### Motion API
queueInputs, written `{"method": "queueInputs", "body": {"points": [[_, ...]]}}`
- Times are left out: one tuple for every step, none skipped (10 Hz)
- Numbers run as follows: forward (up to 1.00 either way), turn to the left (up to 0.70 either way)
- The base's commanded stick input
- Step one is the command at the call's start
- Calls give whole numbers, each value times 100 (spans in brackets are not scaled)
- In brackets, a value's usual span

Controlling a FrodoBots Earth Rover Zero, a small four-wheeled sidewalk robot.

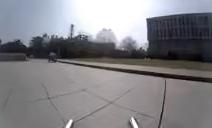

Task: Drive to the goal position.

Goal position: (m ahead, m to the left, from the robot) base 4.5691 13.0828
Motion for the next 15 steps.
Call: {"method": "queueInputs", "body": {"points": [[100, 27], [100, 27], [100, 27], [100, 27], [100, 27], [100, 27], [100, 27], [100, 27], [100, 27], [100, 27], [100, 27], [100, 27], [100, 27], [100, 27], [100, 27]]}}
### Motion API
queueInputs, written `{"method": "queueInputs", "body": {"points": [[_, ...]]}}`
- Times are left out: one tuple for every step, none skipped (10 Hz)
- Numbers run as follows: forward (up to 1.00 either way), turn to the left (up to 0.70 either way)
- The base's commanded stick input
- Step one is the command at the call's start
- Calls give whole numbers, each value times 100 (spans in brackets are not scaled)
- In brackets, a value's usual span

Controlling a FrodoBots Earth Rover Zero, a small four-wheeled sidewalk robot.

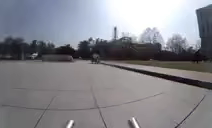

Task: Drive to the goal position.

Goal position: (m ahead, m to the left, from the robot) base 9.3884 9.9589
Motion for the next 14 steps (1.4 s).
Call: {"method": "queueInputs", "body": {"points": [[100, 27], [100, 27], [100, 27], [100, 27], [100, 27], [100, 27], [100, 27], [100, 27], [100, 8], [100, 0], [100, 0], [100, 0], [100, 0], [100, 0]]}}
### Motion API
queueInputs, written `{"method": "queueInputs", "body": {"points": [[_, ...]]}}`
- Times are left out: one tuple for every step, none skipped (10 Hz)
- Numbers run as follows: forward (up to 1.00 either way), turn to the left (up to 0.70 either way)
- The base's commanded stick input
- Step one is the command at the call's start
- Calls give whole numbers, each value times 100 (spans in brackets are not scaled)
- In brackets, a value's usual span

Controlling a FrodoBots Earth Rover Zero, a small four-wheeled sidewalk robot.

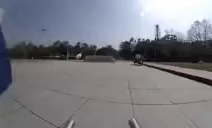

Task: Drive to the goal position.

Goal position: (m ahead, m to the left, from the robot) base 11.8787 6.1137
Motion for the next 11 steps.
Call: {"method": "queueInputs", "body": {"points": [[100, 0], [100, 0], [100, 0], [100, 0], [100, 0], [100, 0], [100, 0], [100, 22], [100, 27], [100, 27], [100, 27]]}}
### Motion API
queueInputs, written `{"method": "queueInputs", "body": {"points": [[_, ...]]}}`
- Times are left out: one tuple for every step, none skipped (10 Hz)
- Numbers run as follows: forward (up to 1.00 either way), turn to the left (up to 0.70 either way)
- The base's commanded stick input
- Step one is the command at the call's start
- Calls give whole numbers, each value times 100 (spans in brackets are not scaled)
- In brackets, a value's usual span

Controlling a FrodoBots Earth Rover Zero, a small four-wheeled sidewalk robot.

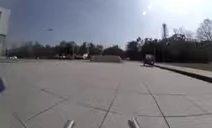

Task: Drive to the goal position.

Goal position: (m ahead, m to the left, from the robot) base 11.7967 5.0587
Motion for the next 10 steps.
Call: {"method": "queueInputs", "body": {"points": [[100, 27], [100, 27], [100, 27], [100, 14], [100, 0], [100, 0], [100, 0], [100, 0], [100, 0], [100, 2]]}}
